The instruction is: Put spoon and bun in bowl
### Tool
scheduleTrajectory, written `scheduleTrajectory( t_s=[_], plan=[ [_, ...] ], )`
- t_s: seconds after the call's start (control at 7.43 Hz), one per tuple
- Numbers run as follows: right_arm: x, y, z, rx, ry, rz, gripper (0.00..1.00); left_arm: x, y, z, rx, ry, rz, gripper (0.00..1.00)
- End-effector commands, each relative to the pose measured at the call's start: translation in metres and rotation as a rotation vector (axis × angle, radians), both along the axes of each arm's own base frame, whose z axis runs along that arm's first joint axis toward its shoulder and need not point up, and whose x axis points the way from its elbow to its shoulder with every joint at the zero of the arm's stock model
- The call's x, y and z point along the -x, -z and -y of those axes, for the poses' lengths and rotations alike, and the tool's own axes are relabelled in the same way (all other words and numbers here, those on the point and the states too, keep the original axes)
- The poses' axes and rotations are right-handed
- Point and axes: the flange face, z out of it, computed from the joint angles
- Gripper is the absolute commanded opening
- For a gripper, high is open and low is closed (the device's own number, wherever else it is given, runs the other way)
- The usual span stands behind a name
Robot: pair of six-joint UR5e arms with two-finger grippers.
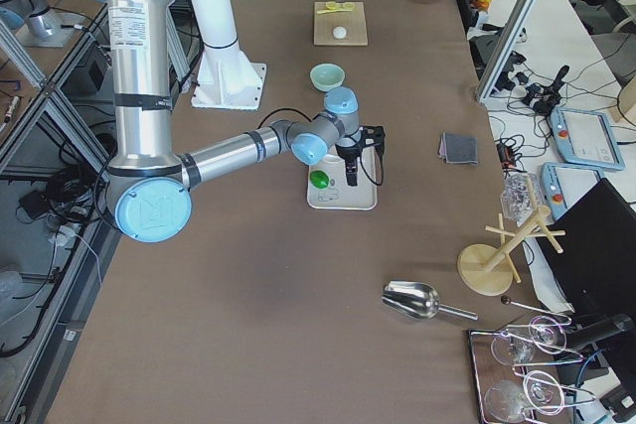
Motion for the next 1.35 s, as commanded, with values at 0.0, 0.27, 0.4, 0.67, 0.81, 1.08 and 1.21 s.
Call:
scheduleTrajectory(
  t_s=[0.0,0.27,0.4,0.67,0.81,1.08,1.21],
  plan=[
    [0.047,0.011,-0.016,-0.009,0.006,-0.007,0.97,-0.001,0.001,0.000,-0.005,-0.004,0.001,0.99],
    [0.078,0.011,-0.027,-0.008,-0.003,-0.023,0.91,-0.004,-0.001,-0.001,-0.002,-0.010,0.001,0.99],
    [0.100,0.028,-0.027,0.006,-0.029,0.005,0.87,-0.005,0.000,-0.001,-0.003,-0.011,0.001,0.98],
    [0.124,0.031,-0.022,-0.010,-0.034,-0.007,0.79,-0.005,-0.001,-0.001,-0.005,-0.011,0.001,0.98],
    [0.127,0.030,-0.023,-0.011,-0.028,-0.012,0.72,-0.005,-0.001,-0.002,-0.011,-0.011,-0.001,0.99],
    [0.125,0.029,-0.022,-0.010,-0.028,-0.019,0.59,-0.007,-0.003,-0.002,-0.008,-0.015,-0.001,0.98],
    [0.125,0.029,-0.022,-0.013,-0.032,-0.021,0.54,-0.007,-0.003,-0.002,-0.008,-0.015,-0.001,0.98]
  ],
)
